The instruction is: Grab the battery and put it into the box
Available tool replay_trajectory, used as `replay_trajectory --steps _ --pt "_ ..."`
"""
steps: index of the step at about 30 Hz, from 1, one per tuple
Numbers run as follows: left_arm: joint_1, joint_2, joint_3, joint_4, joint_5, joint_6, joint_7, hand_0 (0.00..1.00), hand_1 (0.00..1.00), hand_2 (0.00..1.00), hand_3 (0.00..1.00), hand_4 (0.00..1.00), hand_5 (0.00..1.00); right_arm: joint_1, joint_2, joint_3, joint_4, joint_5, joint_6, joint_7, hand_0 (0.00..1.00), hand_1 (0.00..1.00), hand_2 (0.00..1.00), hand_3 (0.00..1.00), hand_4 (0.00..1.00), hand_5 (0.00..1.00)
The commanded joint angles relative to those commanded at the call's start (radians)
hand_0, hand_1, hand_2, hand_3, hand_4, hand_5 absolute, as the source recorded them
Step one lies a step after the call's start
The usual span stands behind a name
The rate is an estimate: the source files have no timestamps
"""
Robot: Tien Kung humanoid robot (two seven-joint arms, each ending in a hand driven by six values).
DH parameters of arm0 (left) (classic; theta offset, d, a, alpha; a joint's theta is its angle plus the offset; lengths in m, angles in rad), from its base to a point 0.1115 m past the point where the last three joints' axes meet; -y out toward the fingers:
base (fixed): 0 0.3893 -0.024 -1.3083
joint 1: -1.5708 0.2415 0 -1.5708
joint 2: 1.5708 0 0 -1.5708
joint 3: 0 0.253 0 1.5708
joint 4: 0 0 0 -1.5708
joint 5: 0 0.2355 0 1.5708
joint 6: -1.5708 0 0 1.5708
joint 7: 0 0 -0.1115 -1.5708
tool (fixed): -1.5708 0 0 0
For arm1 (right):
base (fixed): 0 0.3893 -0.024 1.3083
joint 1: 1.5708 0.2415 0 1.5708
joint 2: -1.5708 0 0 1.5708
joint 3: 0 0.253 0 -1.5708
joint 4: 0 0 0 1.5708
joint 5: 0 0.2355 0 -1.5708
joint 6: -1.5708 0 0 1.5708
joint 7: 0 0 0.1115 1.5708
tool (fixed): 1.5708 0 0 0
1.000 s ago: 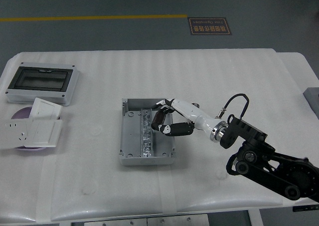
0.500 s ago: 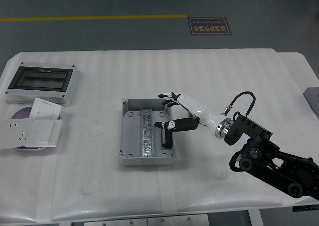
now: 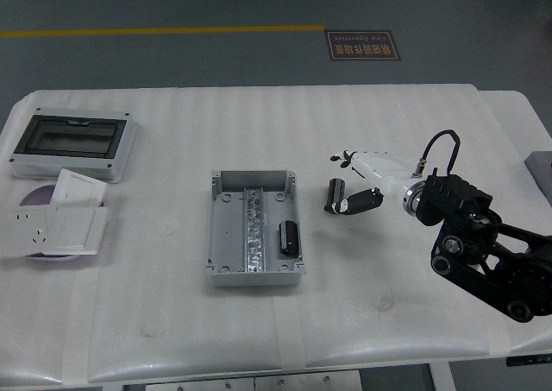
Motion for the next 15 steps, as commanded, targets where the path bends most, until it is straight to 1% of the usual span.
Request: replay_trajectory --steps 2,3,6,8,9,10,14,15 --pt "0.0 0.0 -0.002 0.0 0.003 0.0 0.0 0.639 0.564 0.533 0.556 0.334 0.002 0.02 0.002 -0.023 -0.008 -0.01 0.042 -0.027 0.885 0.793 0.841 0.905 0.932 0.46" --pt "0.0 0.0 -0.003 0.0 0.005 -0.001 -0.001 0.639 0.563 0.532 0.554 0.332 0.002 0.031 0.004 -0.034 -0.015 -0.013 0.059 -0.036 0.91 0.798 0.843 0.915 0.929 0.464" --pt "-0.001 0.0 -0.004 0.0 0.008 -0.001 -0.001 0.639 0.563 0.532 0.554 0.332 0.002 0.059 0.016 -0.059 -0.047 -0.018 0.082 -0.045 0.91 0.798 0.843 0.915 0.929 0.464" --pt "-0.002 0.0 -0.001 0.0 0.004 0.0 -0.002 0.639 0.563 0.532 0.554 0.332 0.002 0.074 0.026 -0.07 -0.068 -0.017 0.087 -0.046 0.91 0.798 0.843 0.915 0.929 0.464" --pt "-0.002 0.0 0.0 0.0 0.002 0.0 -0.002 0.637 0.563 0.535 0.554 0.329 0.002 0.08 0.03 -0.076 -0.078 -0.014 0.087 -0.044 0.932 0.809 0.861 0.931 0.926 0.468" --pt "-0.002 0.0 0.001 0.0 0.002 0.001 -0.002 0.637 0.563 0.535 0.554 0.329 0.002 0.086 0.035 -0.082 -0.088 -0.009 0.085 -0.042 0.932 0.809 0.861 0.931 0.926 0.468" --pt "-0.002 -0.001 0.0 -0.001 0.002 0.001 -0.003 0.637 0.563 0.535 0.554 0.329 0.002 0.103 0.053 -0.104 -0.121 0.016 0.069 -0.031 0.932 0.809 0.861 0.931 0.926 0.468" --pt "-0.002 -0.001 0.0 -0.001 0.002 0.001 -0.003 0.637 0.562 0.534 0.554 0.326 0.002 0.106 0.056 -0.107 -0.126 0.02 0.063 -0.027 0.939 0.808 0.854 0.931 0.92 0.482"
